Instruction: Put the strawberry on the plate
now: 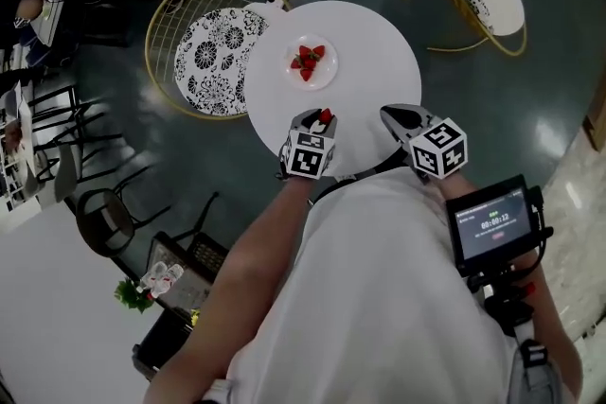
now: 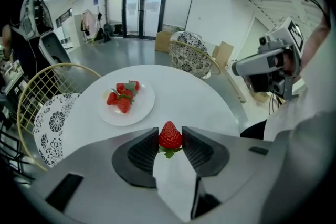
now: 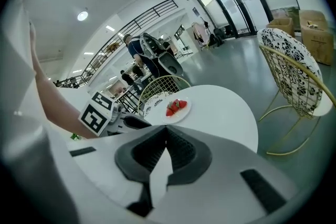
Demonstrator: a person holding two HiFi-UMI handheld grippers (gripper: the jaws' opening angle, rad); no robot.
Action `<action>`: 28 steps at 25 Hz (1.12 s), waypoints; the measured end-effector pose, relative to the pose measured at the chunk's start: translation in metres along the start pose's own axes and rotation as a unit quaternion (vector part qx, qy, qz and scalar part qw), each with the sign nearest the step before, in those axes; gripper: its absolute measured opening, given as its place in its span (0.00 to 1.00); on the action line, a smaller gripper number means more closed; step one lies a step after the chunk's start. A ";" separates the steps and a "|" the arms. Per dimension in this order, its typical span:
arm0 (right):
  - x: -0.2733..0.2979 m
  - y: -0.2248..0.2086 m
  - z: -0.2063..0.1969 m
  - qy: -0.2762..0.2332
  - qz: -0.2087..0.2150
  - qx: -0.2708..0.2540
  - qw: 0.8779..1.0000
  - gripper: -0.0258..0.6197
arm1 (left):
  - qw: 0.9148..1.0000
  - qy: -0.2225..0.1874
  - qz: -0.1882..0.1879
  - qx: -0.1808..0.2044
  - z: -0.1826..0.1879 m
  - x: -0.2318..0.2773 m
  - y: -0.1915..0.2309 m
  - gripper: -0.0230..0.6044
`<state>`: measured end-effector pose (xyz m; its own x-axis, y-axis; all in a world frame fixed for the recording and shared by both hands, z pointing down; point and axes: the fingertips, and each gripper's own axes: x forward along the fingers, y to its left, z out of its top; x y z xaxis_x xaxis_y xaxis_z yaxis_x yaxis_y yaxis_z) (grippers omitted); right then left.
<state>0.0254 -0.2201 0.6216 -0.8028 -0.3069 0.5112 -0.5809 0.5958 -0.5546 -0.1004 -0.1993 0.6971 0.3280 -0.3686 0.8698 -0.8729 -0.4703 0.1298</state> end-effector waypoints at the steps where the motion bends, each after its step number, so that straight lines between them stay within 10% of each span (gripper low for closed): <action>1: 0.000 0.001 0.001 0.001 0.002 -0.002 1.000 0.05 | 1.000 -0.003 0.007 -0.009 0.003 -0.001 0.004 0.26; 13: -0.005 -0.003 -0.006 0.009 -0.001 0.000 1.000 0.05 | 0.998 -0.050 0.044 -0.023 0.049 0.011 0.044 0.26; 28: -0.015 -0.056 -0.006 0.003 -0.019 0.039 0.999 0.05 | 0.996 0.046 0.072 -0.022 0.065 0.074 0.068 0.26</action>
<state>0.0707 -0.2444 0.6492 -0.7794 -0.3240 0.5363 -0.6198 0.5239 -0.5843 -0.1118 -0.3104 0.7393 0.1655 -0.3545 0.9203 -0.9245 -0.3807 0.0196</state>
